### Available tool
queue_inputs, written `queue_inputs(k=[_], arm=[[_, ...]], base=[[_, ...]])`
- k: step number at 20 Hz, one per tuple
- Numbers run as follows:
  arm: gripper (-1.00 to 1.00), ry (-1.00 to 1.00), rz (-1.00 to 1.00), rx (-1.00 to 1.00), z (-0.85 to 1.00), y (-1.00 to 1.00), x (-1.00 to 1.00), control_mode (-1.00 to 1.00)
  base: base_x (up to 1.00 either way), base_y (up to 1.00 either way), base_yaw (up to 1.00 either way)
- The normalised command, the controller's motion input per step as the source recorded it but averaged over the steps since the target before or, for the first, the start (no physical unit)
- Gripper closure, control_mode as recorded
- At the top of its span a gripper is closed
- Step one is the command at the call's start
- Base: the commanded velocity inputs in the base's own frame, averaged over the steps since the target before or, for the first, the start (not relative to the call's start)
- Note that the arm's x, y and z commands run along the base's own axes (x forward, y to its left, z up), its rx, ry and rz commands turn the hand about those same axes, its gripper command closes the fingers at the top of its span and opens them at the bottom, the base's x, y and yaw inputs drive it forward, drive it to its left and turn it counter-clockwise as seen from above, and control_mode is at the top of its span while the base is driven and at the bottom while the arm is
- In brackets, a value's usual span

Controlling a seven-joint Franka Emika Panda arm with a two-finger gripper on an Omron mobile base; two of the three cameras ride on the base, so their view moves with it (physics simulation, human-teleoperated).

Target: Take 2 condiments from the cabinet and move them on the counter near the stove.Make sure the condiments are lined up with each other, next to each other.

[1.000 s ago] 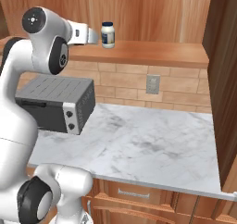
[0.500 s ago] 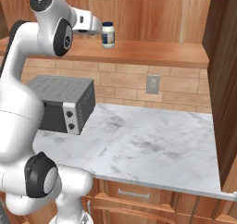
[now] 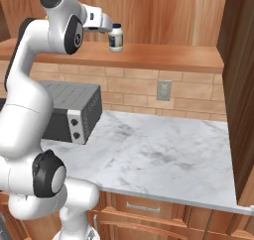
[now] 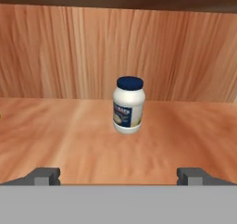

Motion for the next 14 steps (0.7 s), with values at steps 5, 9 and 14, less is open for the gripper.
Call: queue_inputs(k=[5, 9, 14], arm=[[-1.00, -0.02, -0.01, 0.00, -0.13, -0.09, 0.26, -1.00], [-1.00, 0.00, -0.03, -0.01, -0.15, -0.07, 0.16, -1.00], [-1.00, 0.00, -0.03, 0.00, 0.00, -0.05, 0.20, -1.00]], base=[[0.00, 0.00, 0.00], [0.00, 0.00, 0.00], [0.00, 0.00, 0.00]])
